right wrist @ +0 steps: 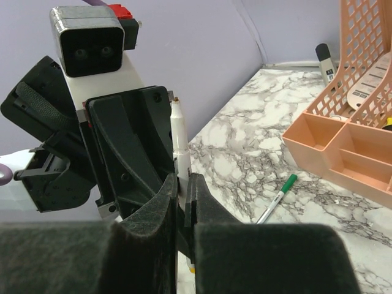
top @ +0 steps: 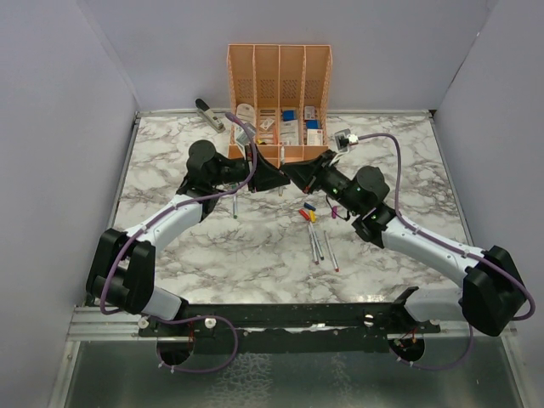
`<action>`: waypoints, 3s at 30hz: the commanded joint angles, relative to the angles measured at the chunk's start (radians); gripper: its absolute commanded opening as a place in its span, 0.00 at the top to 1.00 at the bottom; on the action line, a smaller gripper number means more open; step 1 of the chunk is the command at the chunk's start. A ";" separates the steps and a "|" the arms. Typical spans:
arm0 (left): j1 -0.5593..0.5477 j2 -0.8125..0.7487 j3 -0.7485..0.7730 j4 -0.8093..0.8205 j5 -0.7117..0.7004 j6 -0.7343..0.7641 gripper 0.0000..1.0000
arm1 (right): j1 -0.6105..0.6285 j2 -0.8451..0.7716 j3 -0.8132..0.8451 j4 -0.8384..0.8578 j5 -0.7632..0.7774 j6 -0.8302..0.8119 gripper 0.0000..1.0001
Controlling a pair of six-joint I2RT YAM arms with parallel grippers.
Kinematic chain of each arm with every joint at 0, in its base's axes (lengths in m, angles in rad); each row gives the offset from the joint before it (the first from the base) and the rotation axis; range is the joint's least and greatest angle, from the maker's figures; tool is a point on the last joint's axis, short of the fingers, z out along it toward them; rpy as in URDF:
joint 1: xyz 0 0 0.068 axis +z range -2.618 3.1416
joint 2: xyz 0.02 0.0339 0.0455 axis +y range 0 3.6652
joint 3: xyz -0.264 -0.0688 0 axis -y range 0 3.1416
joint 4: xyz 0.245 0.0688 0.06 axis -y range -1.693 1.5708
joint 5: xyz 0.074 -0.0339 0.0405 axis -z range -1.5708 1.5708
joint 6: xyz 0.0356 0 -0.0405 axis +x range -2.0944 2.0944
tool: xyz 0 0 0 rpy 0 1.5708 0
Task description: Insert the pens into the pen caps
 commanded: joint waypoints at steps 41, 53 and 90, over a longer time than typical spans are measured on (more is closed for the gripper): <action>-0.005 -0.067 -0.029 -0.462 -0.245 0.314 1.00 | -0.027 -0.281 -0.040 -0.387 0.545 -0.316 0.99; -0.005 -0.083 -0.041 -0.492 -0.259 0.324 1.00 | -0.036 -0.032 0.050 -0.685 0.440 -0.180 0.77; -0.005 -0.030 -0.029 -0.498 -0.260 0.321 1.00 | -0.036 0.419 0.195 -0.790 0.471 -0.088 0.66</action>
